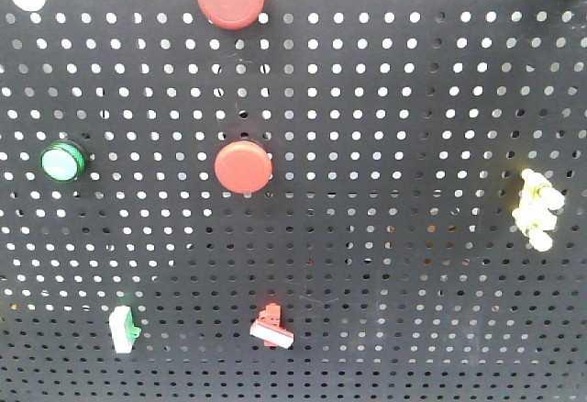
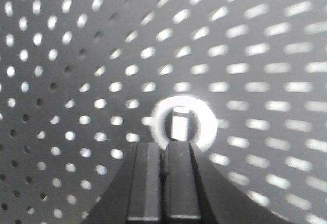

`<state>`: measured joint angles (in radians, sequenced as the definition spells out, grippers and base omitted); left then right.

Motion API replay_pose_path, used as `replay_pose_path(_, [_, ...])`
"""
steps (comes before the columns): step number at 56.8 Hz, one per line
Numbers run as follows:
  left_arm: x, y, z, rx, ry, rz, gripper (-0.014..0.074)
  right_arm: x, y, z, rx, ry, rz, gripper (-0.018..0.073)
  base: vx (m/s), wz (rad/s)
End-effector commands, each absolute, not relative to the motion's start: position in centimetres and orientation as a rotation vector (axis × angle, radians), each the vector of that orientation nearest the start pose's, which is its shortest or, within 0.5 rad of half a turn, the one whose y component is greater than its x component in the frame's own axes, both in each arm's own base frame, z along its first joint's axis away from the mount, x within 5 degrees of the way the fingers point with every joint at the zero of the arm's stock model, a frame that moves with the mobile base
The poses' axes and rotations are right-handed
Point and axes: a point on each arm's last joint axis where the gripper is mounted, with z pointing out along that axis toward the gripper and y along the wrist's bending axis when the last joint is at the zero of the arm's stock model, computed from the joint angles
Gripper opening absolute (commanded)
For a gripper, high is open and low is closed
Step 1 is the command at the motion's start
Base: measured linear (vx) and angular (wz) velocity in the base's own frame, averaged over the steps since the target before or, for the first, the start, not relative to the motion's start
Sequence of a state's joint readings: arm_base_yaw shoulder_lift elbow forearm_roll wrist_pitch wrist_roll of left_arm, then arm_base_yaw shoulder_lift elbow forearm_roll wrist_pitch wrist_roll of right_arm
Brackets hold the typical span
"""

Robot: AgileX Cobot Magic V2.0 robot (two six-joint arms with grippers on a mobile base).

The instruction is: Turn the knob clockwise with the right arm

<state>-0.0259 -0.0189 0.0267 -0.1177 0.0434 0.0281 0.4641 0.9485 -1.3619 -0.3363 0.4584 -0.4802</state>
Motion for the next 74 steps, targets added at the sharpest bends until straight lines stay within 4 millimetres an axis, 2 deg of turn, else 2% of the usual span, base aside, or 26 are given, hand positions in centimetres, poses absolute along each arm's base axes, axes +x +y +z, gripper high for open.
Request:
replay_pose_path(1, [5.6,-0.1,20.4,-0.062,1.465,-0.100,-0.0006,15.0,6.1,53.8,-0.752,1.190,-0.394,0.0160,0.00,0.00])
replay_pose_path(10, [5.6,-0.1,20.4,-0.062,1.465,-0.100,-0.0006,15.5,6.2,53.8,-0.765,1.194,-0.426,0.0202,0.00,0.00])
replay_pose_path(24, [5.6,-0.1,20.4,-0.062,1.465,-0.100,-0.0006,15.7,5.9,55.4,-0.716,1.279,-0.397,0.0208,0.00,0.00])
replay_pose_path(57, [5.6,-0.1,20.4,-0.062,1.465,-0.100,-0.0006,16.8,6.3,55.2,-0.727,1.321,-0.395,0.0204,0.00,0.00])
replay_pose_path(65, [5.6,-0.1,20.4,-0.062,1.465,-0.100,-0.0006,17.3,6.5,55.2,-0.689,1.325,-0.366,0.0141,0.00,0.00])
replay_pose_path(74, [5.6,-0.1,20.4,-0.062,1.465,-0.100,-0.0006,17.6,6.7,55.2,-0.556,1.360,-0.214,-0.0016,0.00,0.00])
